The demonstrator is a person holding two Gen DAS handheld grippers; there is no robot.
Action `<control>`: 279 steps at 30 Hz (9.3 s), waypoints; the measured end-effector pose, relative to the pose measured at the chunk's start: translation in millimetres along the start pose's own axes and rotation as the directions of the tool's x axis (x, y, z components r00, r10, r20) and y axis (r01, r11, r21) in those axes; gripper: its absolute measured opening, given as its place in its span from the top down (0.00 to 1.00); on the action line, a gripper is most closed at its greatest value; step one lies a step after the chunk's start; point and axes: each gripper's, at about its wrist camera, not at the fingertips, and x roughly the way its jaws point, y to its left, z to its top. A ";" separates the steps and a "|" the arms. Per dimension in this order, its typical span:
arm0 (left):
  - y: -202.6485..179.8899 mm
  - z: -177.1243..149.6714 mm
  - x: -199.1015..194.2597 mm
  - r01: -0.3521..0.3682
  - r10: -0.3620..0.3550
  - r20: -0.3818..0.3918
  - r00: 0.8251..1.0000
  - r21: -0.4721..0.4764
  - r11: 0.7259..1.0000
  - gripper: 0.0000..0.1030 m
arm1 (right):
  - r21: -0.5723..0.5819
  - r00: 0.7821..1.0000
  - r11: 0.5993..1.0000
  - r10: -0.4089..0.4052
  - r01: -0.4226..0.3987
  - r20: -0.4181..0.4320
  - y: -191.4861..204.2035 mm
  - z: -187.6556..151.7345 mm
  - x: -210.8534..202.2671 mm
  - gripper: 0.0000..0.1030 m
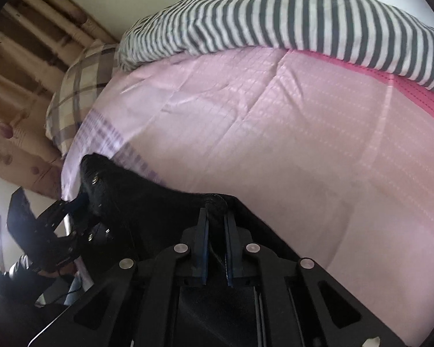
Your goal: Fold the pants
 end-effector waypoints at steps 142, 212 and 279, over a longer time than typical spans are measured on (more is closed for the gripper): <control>-105.0 10.1 -15.6 0.289 -0.292 -0.075 0.954 -0.043 0.956 0.31 | 0.481 0.897 0.842 0.005 -0.243 0.443 -4.1 -184.6 -96.0 0.91; -190.1 17.8 15.8 0.407 -0.370 -0.297 0.880 0.073 0.910 0.94 | 0.460 0.896 0.887 -0.187 -0.022 0.403 3.9 -282.5 -146.0 0.34; 119.4 -72.1 -32.3 0.391 -0.471 0.118 0.874 -0.746 0.540 0.43 | 0.466 0.903 0.861 -0.350 0.204 0.250 49.5 -194.5 -77.5 0.28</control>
